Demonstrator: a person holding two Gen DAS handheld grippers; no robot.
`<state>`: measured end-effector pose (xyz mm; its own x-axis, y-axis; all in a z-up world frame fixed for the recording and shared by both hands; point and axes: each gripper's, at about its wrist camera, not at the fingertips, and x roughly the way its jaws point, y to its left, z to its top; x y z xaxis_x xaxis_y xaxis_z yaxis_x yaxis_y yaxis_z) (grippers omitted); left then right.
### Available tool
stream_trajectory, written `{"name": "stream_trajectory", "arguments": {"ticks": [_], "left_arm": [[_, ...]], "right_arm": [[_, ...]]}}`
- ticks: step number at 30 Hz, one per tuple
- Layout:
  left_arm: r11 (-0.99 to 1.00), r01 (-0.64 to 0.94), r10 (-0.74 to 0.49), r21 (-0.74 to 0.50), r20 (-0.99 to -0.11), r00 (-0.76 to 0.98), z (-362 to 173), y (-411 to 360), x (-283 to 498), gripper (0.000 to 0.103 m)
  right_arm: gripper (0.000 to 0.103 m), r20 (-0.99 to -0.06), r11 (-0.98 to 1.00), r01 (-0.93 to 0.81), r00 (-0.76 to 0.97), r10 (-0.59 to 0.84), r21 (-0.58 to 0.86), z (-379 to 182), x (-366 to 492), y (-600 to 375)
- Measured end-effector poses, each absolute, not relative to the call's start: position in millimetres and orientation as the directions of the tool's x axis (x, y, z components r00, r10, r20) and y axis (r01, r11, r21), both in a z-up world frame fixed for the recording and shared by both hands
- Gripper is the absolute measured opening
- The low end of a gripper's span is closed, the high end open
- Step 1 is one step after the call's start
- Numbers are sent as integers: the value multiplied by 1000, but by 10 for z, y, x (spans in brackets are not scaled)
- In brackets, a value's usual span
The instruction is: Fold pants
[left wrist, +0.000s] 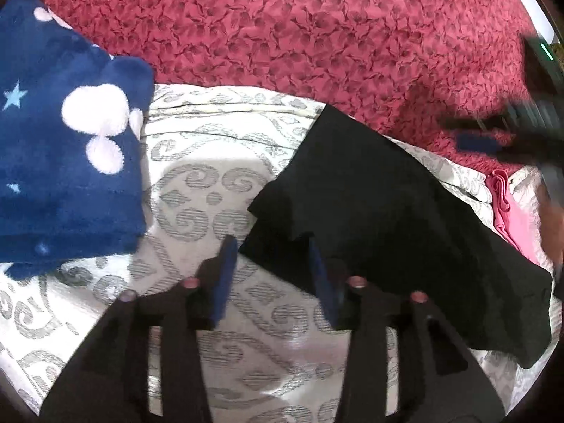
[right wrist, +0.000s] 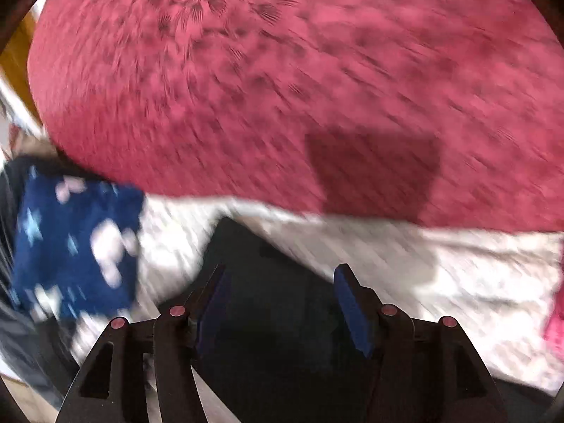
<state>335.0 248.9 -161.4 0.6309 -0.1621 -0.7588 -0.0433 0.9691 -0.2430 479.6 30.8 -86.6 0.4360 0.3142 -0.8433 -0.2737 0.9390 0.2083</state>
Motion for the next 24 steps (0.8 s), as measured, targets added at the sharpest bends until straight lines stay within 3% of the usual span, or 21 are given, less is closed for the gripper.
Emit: {"name": "stream_trajectory", "arguments": {"ticks": [2,6,10,12,14,16,18,24], "left_arm": [[965,-41,-176,-258,-757,629,-1616,2499,3341,59],[948,-62,-219,-311,-784,581,-1709,2530,3372,61],[939,-71,-238,-338,-784,573,-1767,2499,3422,74],[928,-94,-242,-360,-776,583,-1759,2491,3480,74],[924,-111,-233,-365,-771,592,-1762,2459,3563,58],[922,-122,-225,-367,-767,601,-1756,2458,3605,14],[890,-106,-293,-443,-734,613,-1741,2498,3624,11],[855,-89,-333,-511,-673,660,-1564,2562,3593,11]], "right_arm": [[62,-845,946,-294,463,266,137,-895,4437,57],[62,-846,960,-276,504,175,34,-1032,3642,-527],[62,-845,944,-316,526,94,-91,-1171,3103,-625],[62,-829,893,-396,557,47,-215,-1300,2855,-436],[64,-811,825,-473,584,32,-308,-1424,2708,-200],[65,-798,777,-517,602,32,-359,-1540,2655,15],[65,-787,758,-528,616,31,-383,-1638,2716,212],[63,-746,751,-512,664,39,-417,-1722,3025,590]]}}
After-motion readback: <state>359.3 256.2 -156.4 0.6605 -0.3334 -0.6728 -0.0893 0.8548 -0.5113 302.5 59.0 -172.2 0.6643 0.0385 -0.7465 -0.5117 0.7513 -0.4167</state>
